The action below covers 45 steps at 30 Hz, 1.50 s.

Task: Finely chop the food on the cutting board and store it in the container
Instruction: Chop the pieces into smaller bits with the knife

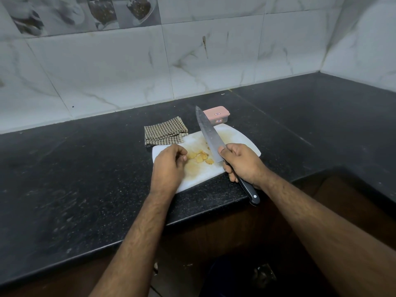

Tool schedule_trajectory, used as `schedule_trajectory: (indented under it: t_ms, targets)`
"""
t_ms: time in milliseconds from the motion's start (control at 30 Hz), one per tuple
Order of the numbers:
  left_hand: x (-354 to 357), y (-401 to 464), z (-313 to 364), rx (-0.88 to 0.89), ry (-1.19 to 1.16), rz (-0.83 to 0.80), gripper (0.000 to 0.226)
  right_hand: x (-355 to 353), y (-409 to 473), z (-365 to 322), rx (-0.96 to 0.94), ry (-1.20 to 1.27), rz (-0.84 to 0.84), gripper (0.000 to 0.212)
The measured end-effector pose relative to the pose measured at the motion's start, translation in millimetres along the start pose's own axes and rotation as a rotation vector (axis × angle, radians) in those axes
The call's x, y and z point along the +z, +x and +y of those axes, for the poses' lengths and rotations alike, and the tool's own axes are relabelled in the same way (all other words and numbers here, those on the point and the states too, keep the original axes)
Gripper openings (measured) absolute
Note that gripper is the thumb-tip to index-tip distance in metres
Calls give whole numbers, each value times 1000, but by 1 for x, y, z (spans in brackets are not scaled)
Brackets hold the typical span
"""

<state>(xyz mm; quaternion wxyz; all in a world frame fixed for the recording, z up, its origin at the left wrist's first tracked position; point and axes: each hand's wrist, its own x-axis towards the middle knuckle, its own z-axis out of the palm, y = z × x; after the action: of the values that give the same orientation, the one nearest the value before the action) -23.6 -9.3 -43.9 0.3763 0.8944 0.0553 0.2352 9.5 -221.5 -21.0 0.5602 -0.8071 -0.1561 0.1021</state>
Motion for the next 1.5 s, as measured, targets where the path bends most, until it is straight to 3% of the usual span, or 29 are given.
schedule_trajectory:
  t_ms: [600, 967, 1500]
  targets:
    - [-4, -2, 5, -74, -24, -5, 14, 0, 1, 1, -2, -33, 8, 43]
    - [-4, -2, 4, -18, -41, -58, 19, 1, 1, 1, -5, -39, 13, 43]
    - [-1, 2, -5, -10, 61, -4, 17, 0, 0, 3, -26, -30, 23, 36]
